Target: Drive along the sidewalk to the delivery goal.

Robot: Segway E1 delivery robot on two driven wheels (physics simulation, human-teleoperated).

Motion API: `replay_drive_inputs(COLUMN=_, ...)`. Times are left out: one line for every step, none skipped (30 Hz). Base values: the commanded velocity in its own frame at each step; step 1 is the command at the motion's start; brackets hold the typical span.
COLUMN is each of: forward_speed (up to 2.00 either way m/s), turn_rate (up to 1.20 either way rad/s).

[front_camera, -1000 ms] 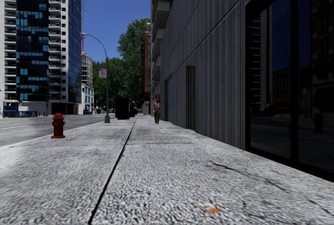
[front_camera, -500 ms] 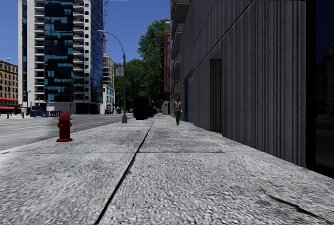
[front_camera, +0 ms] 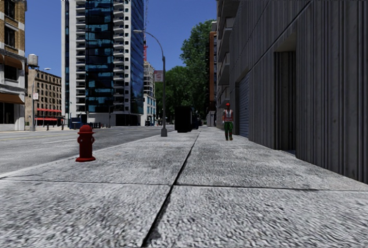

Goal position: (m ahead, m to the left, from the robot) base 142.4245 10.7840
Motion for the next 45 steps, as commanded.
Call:
replay_drive_inputs(forward_speed=2.0, turn_rate=0.13)
replay_drive_inputs(forward_speed=2.0, turn_rate=0.13)
replay_drive_inputs(forward_speed=2.0, turn_rate=0.0)
replay_drive_inputs(forward_speed=2.0, turn_rate=0.0)
replay_drive_inputs(forward_speed=2.0, turn_rate=0.0)
replay_drive_inputs(forward_speed=2.0, turn_rate=0.0)
replay_drive_inputs(forward_speed=2.0, turn_rate=0.0)
replay_drive_inputs(forward_speed=2.0, turn_rate=0.0)
replay_drive_inputs(forward_speed=2.0, turn_rate=0.0)
replay_drive_inputs(forward_speed=2.0, turn_rate=0.0)
replay_drive_inputs(forward_speed=2.0, turn_rate=0.0)
replay_drive_inputs(forward_speed=2.0, turn_rate=0.0)
replay_drive_inputs(forward_speed=2.0, turn_rate=0.0)
replay_drive_inputs(forward_speed=2.0, turn_rate=0.0)
replay_drive_inputs(forward_speed=2.0, turn_rate=0.0)
replay_drive_inputs(forward_speed=2.0, turn_rate=0.0)
replay_drive_inputs(forward_speed=2.0, turn_rate=0.0)
replay_drive_inputs(forward_speed=2.0, turn_rate=0.0)
replay_drive_inputs(forward_speed=2.0, turn_rate=0.0)
replay_drive_inputs(forward_speed=2.0, turn_rate=0.0)
replay_drive_inputs(forward_speed=2.0, turn_rate=0.0)
replay_drive_inputs(forward_speed=2.0, turn_rate=0.0)
replay_drive_inputs(forward_speed=2.0, turn_rate=0.0)
replay_drive_inputs(forward_speed=2.0, turn_rate=0.0)
replay_drive_inputs(forward_speed=2.0, turn_rate=0.0)
replay_drive_inputs(forward_speed=2.0, turn_rate=0.0)
replay_drive_inputs(forward_speed=2.0, turn_rate=0.0)
replay_drive_inputs(forward_speed=2.0, turn_rate=0.0)
replay_drive_inputs(forward_speed=2.0, turn_rate=0.0)
replay_drive_inputs(forward_speed=2.0, turn_rate=0.0)
replay_drive_inputs(forward_speed=2.0, turn_rate=0.0)
replay_drive_inputs(forward_speed=2.0, turn_rate=0.0)
replay_drive_inputs(forward_speed=2.0, turn_rate=0.0)
replay_drive_inputs(forward_speed=2.0, turn_rate=0.0)
replay_drive_inputs(forward_speed=2.0, turn_rate=0.0)
replay_drive_inputs(forward_speed=2.0, turn_rate=0.0)
replay_drive_inputs(forward_speed=2.0, turn_rate=0.0)
replay_drive_inputs(forward_speed=2.0, turn_rate=0.0)
replay_drive_inputs(forward_speed=2.0, turn_rate=0.0)
replay_drive_inputs(forward_speed=2.0, turn_rate=0.0)
replay_drive_inputs(forward_speed=2.0, turn_rate=0.0)
replay_drive_inputs(forward_speed=2.0, turn_rate=0.0)
replay_drive_inputs(forward_speed=2.0, turn_rate=0.0)
replay_drive_inputs(forward_speed=2.0, turn_rate=0.0)
replay_drive_inputs(forward_speed=2.0, turn_rate=0.0)
